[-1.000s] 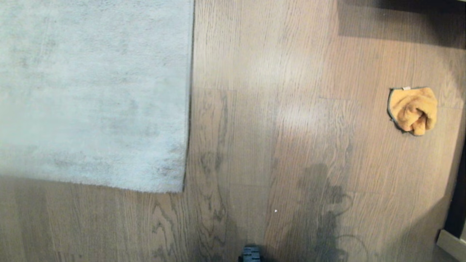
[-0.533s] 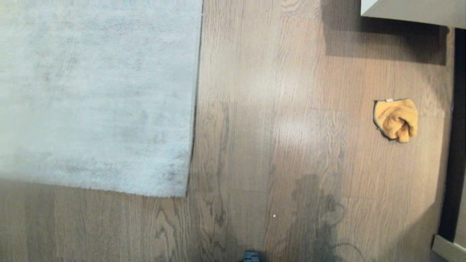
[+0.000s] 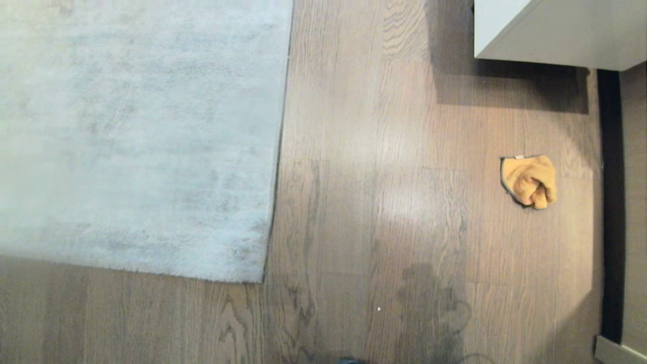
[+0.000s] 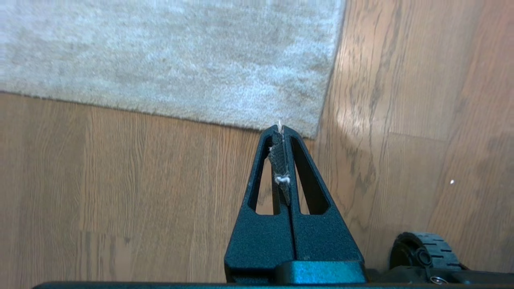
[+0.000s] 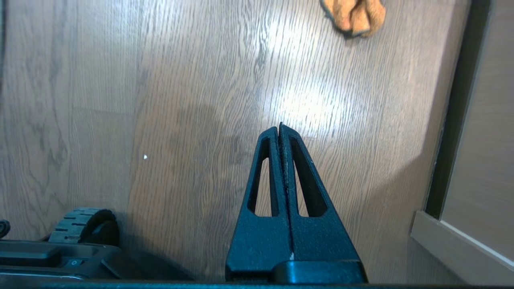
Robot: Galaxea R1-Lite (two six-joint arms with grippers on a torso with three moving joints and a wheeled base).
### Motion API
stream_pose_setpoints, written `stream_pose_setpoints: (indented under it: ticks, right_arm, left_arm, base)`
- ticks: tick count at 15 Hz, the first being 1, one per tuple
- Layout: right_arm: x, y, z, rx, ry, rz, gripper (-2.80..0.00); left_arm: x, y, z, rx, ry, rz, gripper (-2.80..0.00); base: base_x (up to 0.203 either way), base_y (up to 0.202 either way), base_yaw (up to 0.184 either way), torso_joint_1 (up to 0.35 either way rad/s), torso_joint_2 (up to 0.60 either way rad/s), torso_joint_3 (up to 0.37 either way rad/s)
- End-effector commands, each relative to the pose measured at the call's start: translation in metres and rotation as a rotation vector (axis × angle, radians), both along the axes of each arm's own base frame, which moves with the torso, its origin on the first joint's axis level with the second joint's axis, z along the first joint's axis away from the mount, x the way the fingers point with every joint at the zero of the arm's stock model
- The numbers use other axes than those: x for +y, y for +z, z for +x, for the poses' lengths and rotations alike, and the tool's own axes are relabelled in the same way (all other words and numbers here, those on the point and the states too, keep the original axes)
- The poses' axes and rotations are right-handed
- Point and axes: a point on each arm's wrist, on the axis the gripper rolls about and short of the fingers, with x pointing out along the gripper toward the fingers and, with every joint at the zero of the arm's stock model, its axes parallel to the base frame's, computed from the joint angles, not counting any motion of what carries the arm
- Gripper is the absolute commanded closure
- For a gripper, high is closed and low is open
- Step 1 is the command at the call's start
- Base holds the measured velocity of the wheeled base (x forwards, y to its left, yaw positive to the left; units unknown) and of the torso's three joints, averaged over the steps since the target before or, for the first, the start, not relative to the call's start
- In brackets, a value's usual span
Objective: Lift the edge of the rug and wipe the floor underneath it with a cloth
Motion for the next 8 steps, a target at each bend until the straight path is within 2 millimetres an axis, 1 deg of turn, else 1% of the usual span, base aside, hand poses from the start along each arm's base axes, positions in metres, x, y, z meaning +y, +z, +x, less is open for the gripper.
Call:
stream_pose_setpoints:
  ticks: [1, 8]
  right_arm:
    - [0.0000, 0.0001, 0.0001, 0.000, 0.001, -0.001, 0.00]
    - [0.0000, 0.0001, 0.0001, 0.000, 0.000, -0.001, 0.00]
  left_arm:
    - [0.0000, 0.0000, 0.0000, 0.000, 0.001, 0.001, 0.00]
    - [0.0000, 0.0000, 0.0000, 0.000, 0.001, 0.001, 0.00]
  base:
    - [0.000, 0.000, 0.000, -0.002, 0.00, 0.207]
    - [0.000, 0.000, 0.000, 0.003, 0.00, 0.201]
